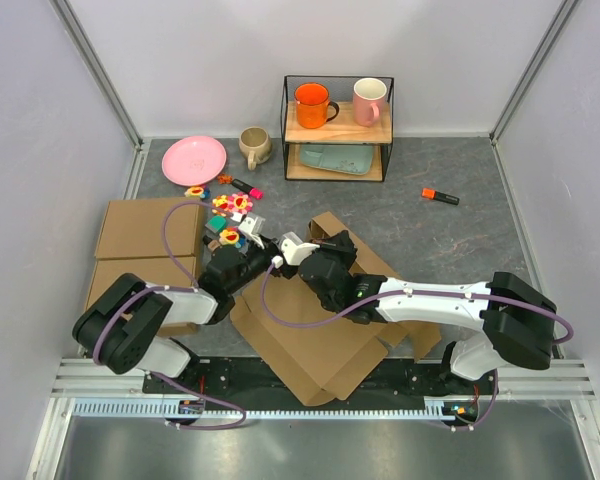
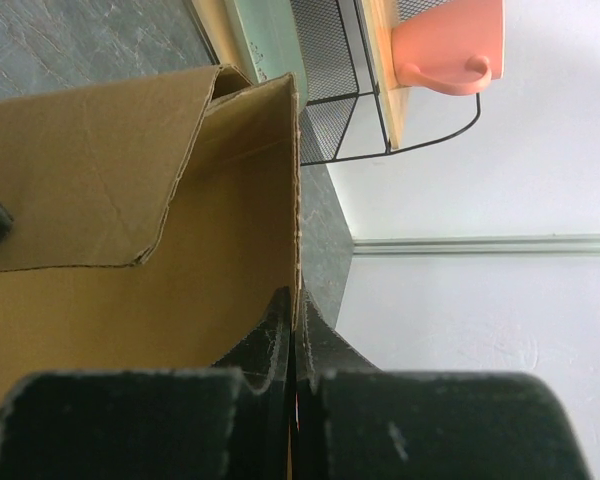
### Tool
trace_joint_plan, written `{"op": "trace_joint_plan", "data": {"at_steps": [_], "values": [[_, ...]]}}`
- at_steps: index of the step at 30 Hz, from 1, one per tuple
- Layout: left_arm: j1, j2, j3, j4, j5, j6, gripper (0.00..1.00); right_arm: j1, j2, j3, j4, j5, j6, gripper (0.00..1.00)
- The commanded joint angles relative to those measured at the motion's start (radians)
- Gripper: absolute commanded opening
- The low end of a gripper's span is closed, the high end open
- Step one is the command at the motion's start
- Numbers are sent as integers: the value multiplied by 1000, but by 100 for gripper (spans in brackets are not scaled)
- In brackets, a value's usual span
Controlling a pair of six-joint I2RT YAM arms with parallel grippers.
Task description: Fold the paper box
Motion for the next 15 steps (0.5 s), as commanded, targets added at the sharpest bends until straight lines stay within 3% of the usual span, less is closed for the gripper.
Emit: {"op": "trace_joint_plan", "data": {"at_steps": [1, 15], "values": [[-7, 36, 33, 86, -41, 73, 86, 5, 15, -2, -58, -115, 82, 0], [-5, 115, 110, 142, -106, 137, 87, 10, 50, -7, -56, -101, 82, 0]]}}
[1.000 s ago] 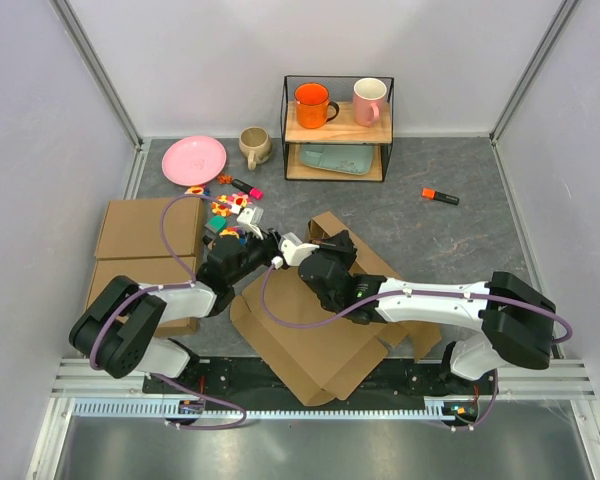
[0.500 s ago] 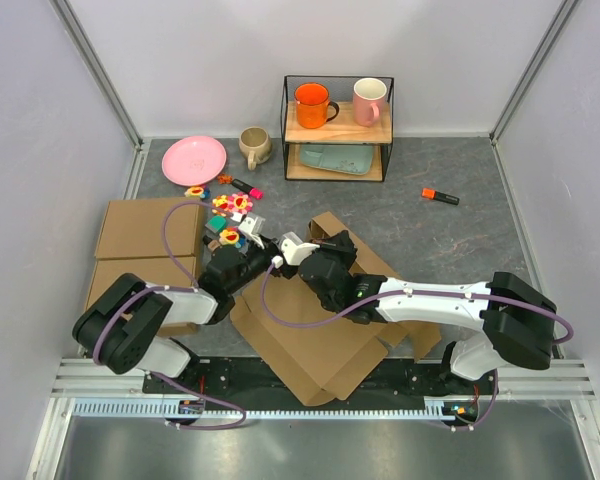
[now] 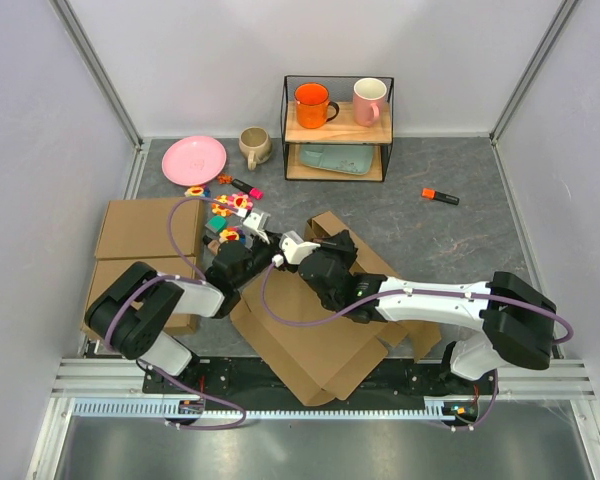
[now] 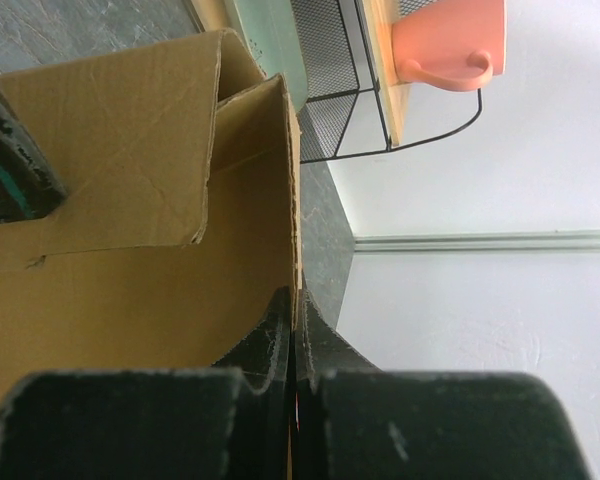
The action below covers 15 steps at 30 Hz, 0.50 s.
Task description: Fold the paper box
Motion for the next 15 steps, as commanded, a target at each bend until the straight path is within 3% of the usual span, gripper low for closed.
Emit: {"op": "trace_joint_plan", "data": {"at_steps": [1, 9, 15], "values": [[2, 27, 61, 106, -65, 87, 87, 17, 56, -9, -46, -94, 65, 0], [7, 83, 75, 184, -34, 100, 87, 64, 135, -23, -1, 4, -42, 0], [14, 71, 26, 247, -45, 106, 87, 75, 117, -12, -39, 23, -1, 0]]}}
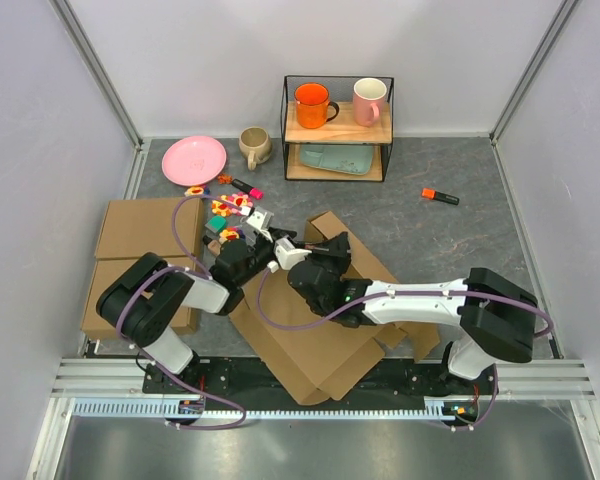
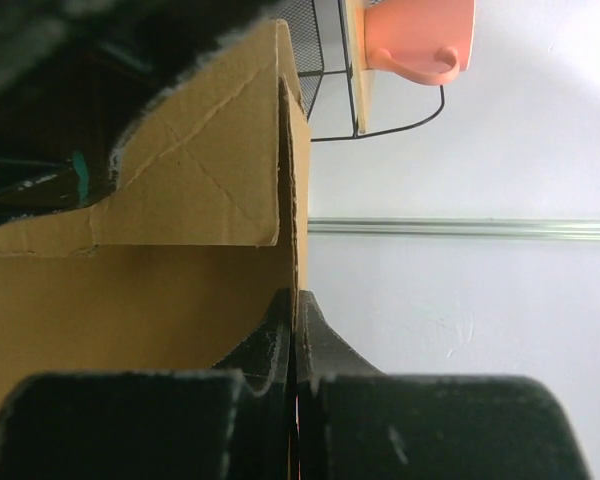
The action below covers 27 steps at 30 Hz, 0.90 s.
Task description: Fold the paper box
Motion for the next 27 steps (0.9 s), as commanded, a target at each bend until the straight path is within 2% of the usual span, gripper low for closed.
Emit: {"op": "trace_joint_plan", "data": {"at_steps": [1, 5, 16, 27], "values": [[12, -34, -16, 150, -63, 55, 87, 36, 6, -17, -120, -125, 126, 0], [12, -84, -33, 135, -53, 60, 89, 36, -24, -5, -155, -151, 171, 0], [10, -203, -12, -78, -4, 156, 90, 28, -79, 39, -250, -214, 229, 0], [4, -160, -15, -95, 5, 161, 90, 2, -137, 121, -333, -272, 287, 0]]}}
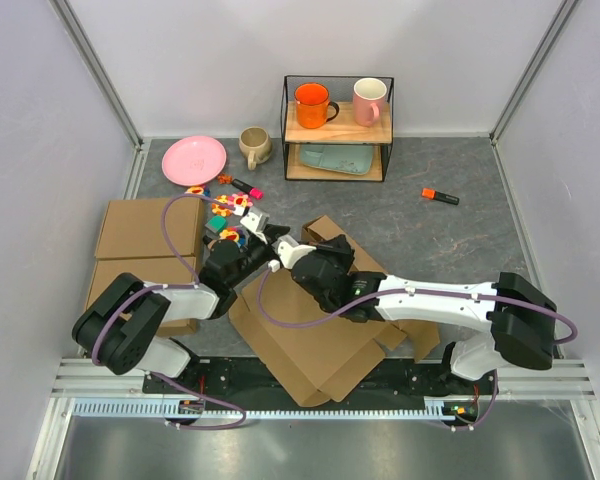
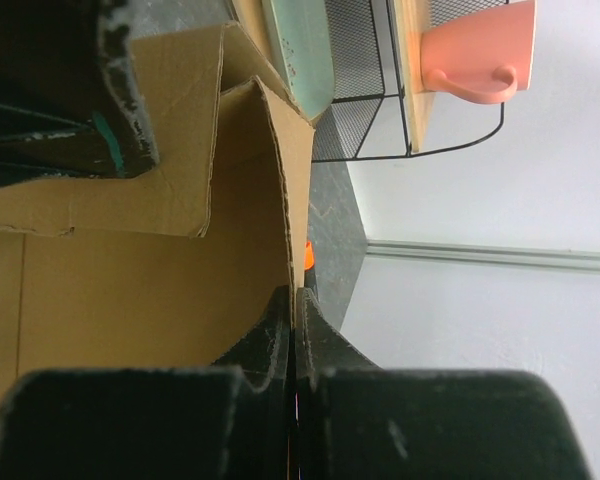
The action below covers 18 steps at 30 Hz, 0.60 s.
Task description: Fold the paper box
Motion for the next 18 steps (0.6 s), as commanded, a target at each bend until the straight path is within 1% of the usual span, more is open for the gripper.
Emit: {"op": "trace_joint_plan", "data": {"at_steps": [1, 6, 11, 16, 18], "values": [[-4, 27, 20, 17, -5, 53, 90, 1, -36, 53, -58, -116, 99, 0], [-4, 17, 17, 8, -16, 71, 91, -19, -62, 94, -118, -170, 150, 0], [-4, 1, 18, -9, -19, 81, 92, -31, -74, 114, -161, -200, 165, 0], [-4, -18, 35, -63, 10, 99, 95, -39, -91, 130, -190, -229, 177, 0], [-4, -26, 37, -81, 22, 107, 99, -41, -93, 130, -195, -239, 180, 0]]}}
